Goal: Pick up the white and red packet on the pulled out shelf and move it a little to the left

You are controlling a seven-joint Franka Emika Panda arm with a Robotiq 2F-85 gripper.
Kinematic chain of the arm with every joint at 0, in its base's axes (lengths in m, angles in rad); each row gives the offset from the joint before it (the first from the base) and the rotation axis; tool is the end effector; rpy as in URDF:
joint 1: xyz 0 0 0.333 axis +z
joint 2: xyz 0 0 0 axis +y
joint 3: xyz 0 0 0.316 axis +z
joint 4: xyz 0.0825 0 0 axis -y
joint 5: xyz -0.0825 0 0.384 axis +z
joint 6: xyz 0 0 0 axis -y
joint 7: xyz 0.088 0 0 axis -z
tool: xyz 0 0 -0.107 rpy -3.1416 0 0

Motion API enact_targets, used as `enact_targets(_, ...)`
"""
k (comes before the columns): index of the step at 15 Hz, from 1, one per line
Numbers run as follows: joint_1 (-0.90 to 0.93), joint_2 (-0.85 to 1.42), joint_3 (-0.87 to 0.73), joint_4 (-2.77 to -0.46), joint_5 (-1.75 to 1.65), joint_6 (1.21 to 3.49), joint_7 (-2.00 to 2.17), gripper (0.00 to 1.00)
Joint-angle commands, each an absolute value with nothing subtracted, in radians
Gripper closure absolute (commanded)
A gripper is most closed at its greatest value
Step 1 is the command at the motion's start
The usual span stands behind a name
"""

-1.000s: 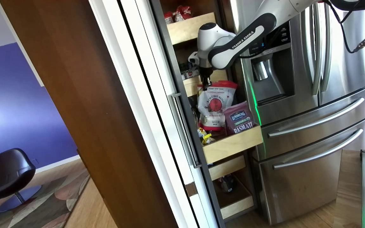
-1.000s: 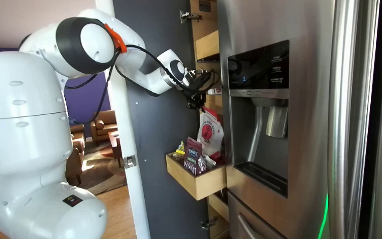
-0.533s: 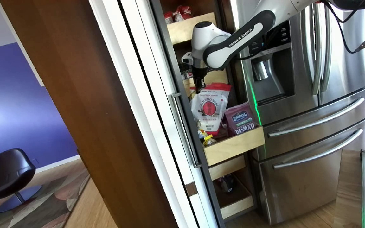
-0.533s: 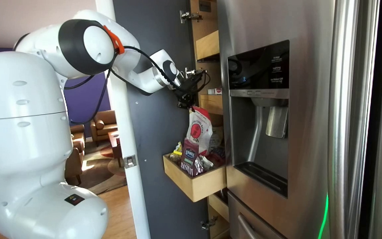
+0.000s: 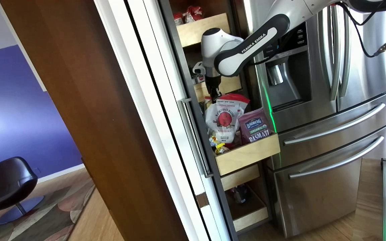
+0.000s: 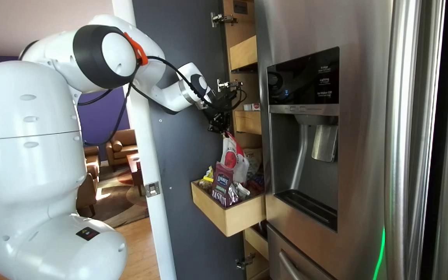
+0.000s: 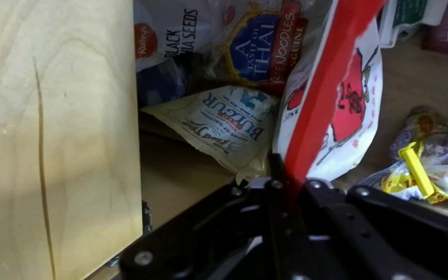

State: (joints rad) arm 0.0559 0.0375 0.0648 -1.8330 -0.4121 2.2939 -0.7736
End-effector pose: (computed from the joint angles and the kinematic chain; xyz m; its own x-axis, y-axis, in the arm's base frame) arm 0.6069 0.0642 0.5515 0.4540 0.8910 -0.0093 0.7617 -0.3827 0.5228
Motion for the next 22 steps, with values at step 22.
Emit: enact_targets(22,0.099,0.049,0.104,-1.901,-0.591,2.242,-1.385,0.99)
